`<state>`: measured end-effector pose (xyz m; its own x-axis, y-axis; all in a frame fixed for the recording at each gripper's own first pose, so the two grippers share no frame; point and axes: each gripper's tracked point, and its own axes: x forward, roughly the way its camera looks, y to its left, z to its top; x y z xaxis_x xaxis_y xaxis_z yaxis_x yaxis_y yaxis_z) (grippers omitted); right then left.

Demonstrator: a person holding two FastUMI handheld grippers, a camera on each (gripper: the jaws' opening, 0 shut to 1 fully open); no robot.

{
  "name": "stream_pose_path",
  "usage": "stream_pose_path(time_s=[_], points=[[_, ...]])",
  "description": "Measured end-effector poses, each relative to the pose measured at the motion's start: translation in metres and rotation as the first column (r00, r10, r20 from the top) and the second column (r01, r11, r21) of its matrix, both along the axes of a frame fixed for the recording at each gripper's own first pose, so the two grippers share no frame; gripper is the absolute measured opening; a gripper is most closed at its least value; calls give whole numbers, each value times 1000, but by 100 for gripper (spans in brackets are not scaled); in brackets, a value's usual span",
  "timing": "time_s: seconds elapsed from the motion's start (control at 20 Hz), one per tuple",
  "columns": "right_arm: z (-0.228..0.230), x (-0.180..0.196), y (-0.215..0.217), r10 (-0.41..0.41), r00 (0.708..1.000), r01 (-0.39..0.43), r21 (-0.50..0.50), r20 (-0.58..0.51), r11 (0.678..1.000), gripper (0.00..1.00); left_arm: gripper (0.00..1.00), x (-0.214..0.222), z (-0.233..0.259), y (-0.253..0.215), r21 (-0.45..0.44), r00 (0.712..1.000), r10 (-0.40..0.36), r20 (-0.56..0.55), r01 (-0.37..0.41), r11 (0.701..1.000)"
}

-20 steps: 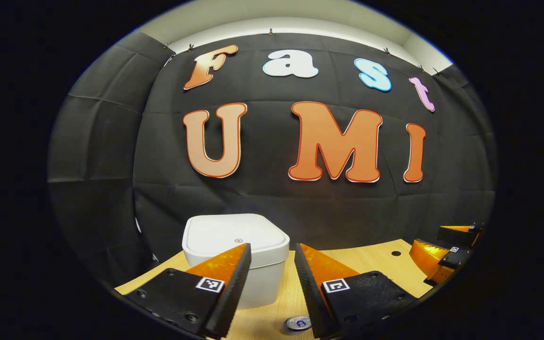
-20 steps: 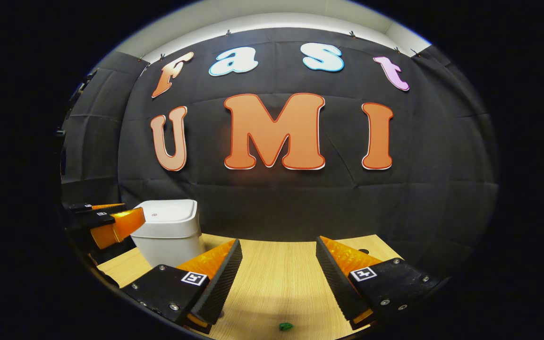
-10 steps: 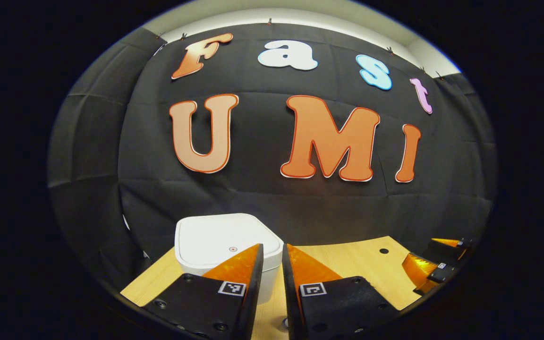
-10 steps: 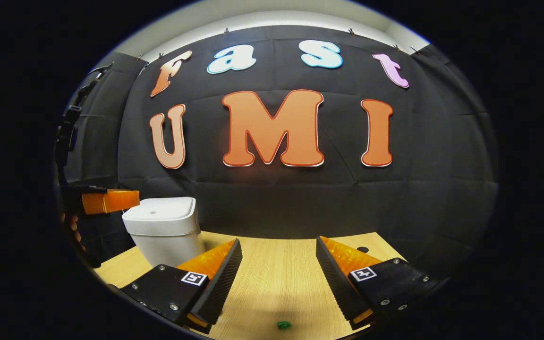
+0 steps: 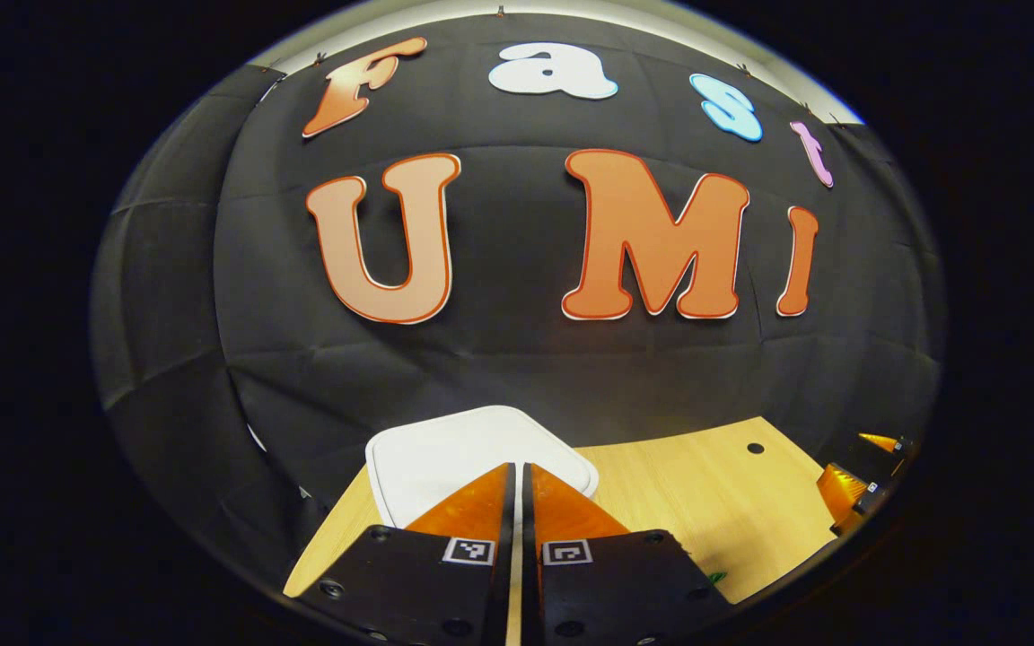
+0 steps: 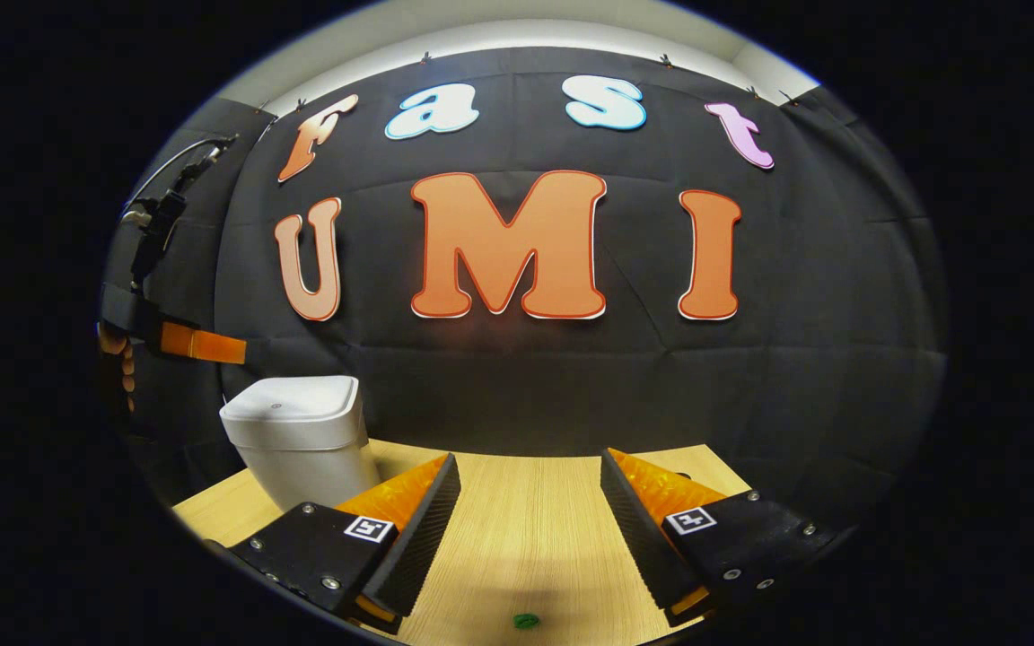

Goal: Press the lid of the desktop garbage bin to open it, pick up the crumpled paper on the desktop and throw it into the bin, then pick up the pop can on the desktop and drop it into the bin, and finally close the garbage bin lid.

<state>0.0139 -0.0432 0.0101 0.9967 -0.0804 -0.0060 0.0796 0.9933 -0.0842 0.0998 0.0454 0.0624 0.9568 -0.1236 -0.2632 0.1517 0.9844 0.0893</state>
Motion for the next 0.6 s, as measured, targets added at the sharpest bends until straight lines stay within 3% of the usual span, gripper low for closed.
stream_pose_path(time_s=[0.1,0.3,0.45,0.6], points=[[0,-1,-1,-7,1000,7,3,-4,1000,94,0,14,-9,12,16,999,0,-42,1,1000],[-4,1,-6,-20,1000,20,-3,-17,1000,94,0,28,-23,16,12,990,-63,-122,65,998],[-4,1,-7,-32,999,32,4,-18,999,94,0,31,-42,24,49,980,-63,-191,73,996],[-6,4,-4,-30,999,30,1,-23,1000,94,0,34,-54,28,17,972,-68,-224,73,997]])
